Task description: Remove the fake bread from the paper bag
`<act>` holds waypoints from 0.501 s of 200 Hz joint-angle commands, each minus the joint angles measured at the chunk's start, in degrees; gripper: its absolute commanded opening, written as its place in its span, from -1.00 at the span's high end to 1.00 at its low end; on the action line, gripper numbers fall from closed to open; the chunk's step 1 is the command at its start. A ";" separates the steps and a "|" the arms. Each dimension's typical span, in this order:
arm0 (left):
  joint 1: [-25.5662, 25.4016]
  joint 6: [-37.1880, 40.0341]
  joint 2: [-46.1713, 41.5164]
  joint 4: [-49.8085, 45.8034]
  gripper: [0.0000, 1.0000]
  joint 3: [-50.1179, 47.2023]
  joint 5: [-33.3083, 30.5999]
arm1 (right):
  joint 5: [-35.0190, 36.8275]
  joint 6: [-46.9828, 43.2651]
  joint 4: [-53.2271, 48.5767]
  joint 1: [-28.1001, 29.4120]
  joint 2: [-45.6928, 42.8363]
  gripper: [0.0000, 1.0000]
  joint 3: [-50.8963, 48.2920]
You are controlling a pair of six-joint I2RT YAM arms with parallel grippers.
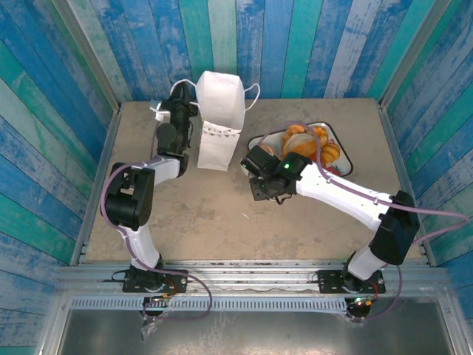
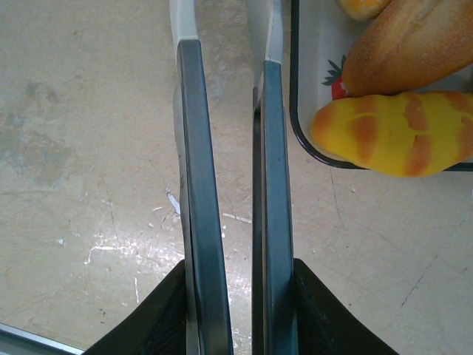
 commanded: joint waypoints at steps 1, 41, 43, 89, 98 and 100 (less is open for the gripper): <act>0.77 0.29 2.02 1.31 1.00 -3.30 -1.86 | 0.62 -0.43 0.22 -0.29 0.67 0.31 1.95; 3.44 4.10 0.06 -2.98 0.79 -8.69 0.93 | 0.35 -0.61 0.17 -0.24 1.24 0.31 2.00; 3.57 4.20 -0.07 -3.09 0.78 -8.92 1.12 | 0.31 -0.58 0.15 -0.28 1.31 0.31 2.04; 5.62 7.47 -1.88 -4.31 0.14 -11.48 4.20 | -0.11 -0.51 0.31 -0.25 1.44 0.31 1.76; 5.93 8.59 -2.64 -5.27 0.01 -11.22 4.95 | -0.08 -0.49 0.30 -0.29 1.47 0.31 1.56; 5.97 8.89 -2.79 -5.44 -0.03 -11.16 5.16 | -0.10 -0.49 0.34 -0.27 1.50 0.31 1.52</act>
